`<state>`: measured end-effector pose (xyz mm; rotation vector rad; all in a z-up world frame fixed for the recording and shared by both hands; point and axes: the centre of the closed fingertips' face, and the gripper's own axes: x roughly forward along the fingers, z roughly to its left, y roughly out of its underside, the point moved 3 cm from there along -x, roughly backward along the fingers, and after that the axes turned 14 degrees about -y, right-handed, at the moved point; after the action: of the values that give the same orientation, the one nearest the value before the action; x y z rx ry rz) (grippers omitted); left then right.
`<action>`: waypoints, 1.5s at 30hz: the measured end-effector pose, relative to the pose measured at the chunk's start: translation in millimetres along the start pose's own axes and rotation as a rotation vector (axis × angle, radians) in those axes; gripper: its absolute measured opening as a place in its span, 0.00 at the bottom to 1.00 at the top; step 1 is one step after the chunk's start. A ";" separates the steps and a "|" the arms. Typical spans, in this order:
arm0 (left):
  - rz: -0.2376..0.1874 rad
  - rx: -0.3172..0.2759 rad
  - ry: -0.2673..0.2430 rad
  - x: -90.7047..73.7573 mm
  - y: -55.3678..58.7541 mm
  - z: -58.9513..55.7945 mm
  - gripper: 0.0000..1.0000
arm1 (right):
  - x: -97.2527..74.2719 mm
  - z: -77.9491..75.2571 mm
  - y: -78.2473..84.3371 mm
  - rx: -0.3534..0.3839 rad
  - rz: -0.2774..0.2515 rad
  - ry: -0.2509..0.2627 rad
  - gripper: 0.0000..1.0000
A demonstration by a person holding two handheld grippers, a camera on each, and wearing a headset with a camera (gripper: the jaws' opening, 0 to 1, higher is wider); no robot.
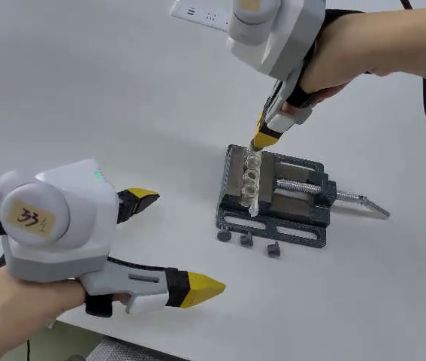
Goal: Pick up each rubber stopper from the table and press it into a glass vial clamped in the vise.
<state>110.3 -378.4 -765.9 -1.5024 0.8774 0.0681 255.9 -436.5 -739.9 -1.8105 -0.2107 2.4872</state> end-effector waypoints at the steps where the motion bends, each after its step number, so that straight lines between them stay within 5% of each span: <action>1: -0.001 0.000 0.002 -0.5 -0.8 -0.4 0.91 | -0.5 -2.6 -1.9 0.002 -0.006 -0.002 0.00; 14: -0.014 0.027 -0.007 -7.7 -7.6 -2.0 0.91 | -1.1 -0.8 1.2 -0.057 -0.077 0.008 0.00; 18: -0.015 0.030 -0.008 -9.4 -7.1 -1.3 0.91 | -1.2 12.8 13.6 -0.085 -0.066 0.002 0.13; 33: -0.034 0.027 -0.012 -14.0 -10.8 3.4 0.91 | 17.3 60.2 46.4 -0.112 -0.309 -0.029 0.50; 45: -0.034 0.045 -0.012 -19.1 -13.7 0.8 0.91 | 38.3 93.4 63.3 -0.147 -0.418 -0.051 0.50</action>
<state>104.8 -370.5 -744.5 -1.4732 0.8381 0.0325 157.4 -501.4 -756.9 -1.5512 -0.7116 2.2690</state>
